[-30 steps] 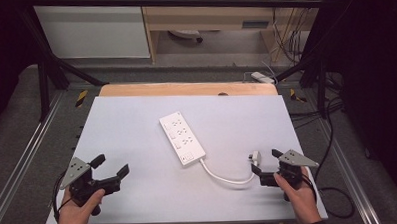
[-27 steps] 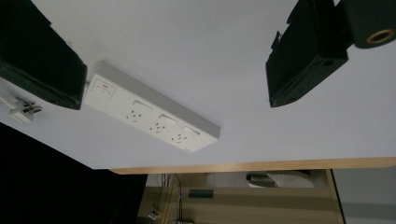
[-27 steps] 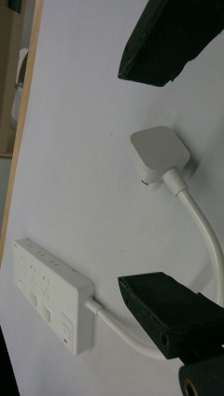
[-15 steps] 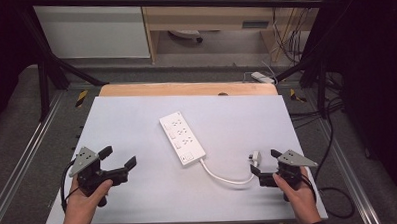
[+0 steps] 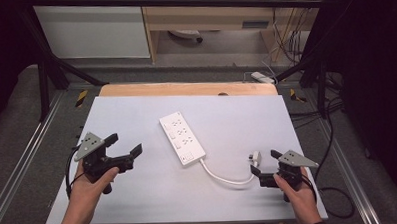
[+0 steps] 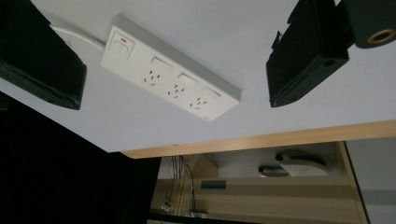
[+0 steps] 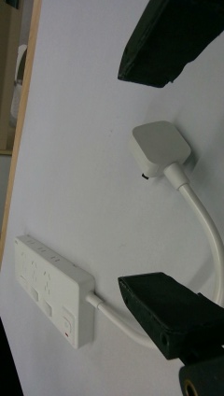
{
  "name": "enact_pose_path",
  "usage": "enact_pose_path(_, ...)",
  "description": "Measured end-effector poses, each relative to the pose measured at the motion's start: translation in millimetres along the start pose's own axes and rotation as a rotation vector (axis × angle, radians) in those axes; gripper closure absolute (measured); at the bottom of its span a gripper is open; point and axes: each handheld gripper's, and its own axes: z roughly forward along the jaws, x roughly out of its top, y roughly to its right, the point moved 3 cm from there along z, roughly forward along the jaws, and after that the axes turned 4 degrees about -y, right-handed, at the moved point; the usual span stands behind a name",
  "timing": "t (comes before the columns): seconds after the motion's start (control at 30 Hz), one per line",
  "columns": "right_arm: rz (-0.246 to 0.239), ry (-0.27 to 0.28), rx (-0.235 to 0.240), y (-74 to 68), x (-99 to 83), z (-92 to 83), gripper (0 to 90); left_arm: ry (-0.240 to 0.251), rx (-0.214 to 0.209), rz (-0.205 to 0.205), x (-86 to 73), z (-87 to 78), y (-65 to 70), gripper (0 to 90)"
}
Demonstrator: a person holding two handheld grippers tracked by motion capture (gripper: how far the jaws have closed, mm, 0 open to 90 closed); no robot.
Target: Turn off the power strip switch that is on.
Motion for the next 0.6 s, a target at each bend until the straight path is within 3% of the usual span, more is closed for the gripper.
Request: enact_pose_path(0.6,-0.004,0.011,0.0,0.3,2.0,-0.2,3.2,0.014,-0.005,0.028,30.0,38.3,-0.7,4.9)
